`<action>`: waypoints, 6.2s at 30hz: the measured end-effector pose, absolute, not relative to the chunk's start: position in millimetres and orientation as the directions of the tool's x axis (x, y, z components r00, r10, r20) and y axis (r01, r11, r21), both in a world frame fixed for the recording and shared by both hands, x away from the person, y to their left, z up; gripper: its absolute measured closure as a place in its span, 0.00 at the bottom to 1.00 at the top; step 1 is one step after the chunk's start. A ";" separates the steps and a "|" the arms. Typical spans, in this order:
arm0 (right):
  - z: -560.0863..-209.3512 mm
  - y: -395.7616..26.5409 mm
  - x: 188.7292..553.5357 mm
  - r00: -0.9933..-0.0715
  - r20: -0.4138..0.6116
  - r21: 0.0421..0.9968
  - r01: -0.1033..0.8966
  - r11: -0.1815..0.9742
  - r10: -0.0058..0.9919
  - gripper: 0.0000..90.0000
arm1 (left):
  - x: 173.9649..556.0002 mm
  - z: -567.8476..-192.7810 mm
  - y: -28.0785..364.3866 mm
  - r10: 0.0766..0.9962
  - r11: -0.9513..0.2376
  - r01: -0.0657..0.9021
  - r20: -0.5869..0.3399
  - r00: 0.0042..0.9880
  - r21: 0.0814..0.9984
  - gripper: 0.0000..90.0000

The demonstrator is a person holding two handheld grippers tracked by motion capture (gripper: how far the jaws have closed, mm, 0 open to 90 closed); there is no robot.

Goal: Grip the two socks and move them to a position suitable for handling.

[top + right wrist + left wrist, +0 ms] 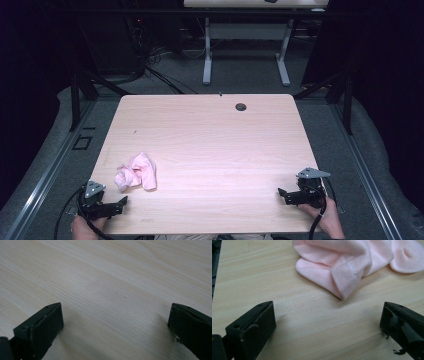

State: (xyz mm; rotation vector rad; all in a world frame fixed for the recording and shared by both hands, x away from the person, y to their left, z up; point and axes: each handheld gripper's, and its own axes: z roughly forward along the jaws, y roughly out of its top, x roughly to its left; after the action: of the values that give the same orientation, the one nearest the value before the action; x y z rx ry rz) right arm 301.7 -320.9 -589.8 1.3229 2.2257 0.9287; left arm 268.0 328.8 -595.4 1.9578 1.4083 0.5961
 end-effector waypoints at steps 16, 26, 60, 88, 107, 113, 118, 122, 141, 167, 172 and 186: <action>-588.8 -318.0 305.2 -0.456 0.004 0.700 0.637 0.323 0.890 0.00 | 265.9 -596.5 328.6 0.954 -0.198 0.648 -0.007 0.300 0.735 0.00; -589.4 -318.0 305.2 -0.450 0.001 0.705 0.634 0.319 0.893 0.00 | 265.6 -596.1 329.7 0.965 -0.177 0.659 -0.001 0.261 0.731 0.01; -589.2 -318.7 305.0 -0.442 0.001 0.704 0.637 0.313 0.897 0.00 | 376.4 -546.1 234.3 0.850 -0.452 0.655 0.069 0.523 0.605 0.25; -589.2 -319.0 305.0 -0.426 0.002 0.704 0.643 0.301 0.905 0.00 | 358.7 -494.8 180.4 0.813 -0.434 0.527 0.065 0.579 0.731 0.86; -589.5 -319.1 305.0 -0.425 0.006 0.708 0.641 0.296 0.905 0.00 | 400.3 -560.7 0.7 0.598 -0.634 0.476 -0.002 0.801 0.609 0.72; -589.4 -319.2 304.9 -0.425 0.005 0.707 0.642 0.298 0.905 0.00 | 386.5 -530.5 21.9 0.615 -0.590 0.446 0.016 0.789 0.673 0.33; -589.5 -319.2 304.9 -0.425 0.005 0.707 0.641 0.297 0.905 0.00 | 366.0 -494.7 79.8 0.683 -0.509 0.435 0.042 0.729 0.743 0.17; -589.4 -319.2 304.9 -0.425 0.005 0.707 0.642 0.297 0.905 0.00 | 352.2 -480.3 141.5 0.771 -0.444 0.473 0.055 0.634 0.761 0.10; -589.5 -319.2 305.1 -0.424 0.005 0.708 0.641 0.296 0.906 0.00 | 345.8 -567.6 290.6 0.940 -0.247 0.763 -0.044 0.339 0.597 0.47; -589.5 -319.2 305.2 -0.421 0.006 0.708 0.642 0.294 0.907 0.00 | 295.8 -495.0 200.2 0.807 -0.357 0.517 -0.021 0.590 0.778 0.92; -589.5 -319.2 305.2 -0.422 0.006 0.708 0.642 0.294 0.907 0.00 | 292.5 -508.0 158.3 0.701 -0.417 0.505 -0.086 0.708 0.756 0.92; -589.4 -319.3 305.0 -0.422 0.006 0.707 0.643 0.295 0.907 0.00 | 290.9 -568.5 46.4 0.498 -0.553 0.501 -0.219 0.839 0.666 0.90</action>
State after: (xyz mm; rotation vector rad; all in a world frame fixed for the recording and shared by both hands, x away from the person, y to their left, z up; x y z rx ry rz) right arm 305.0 -319.3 -589.4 1.3887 2.1721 0.9042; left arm 290.9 46.4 -568.5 2.2515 0.7245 -0.0060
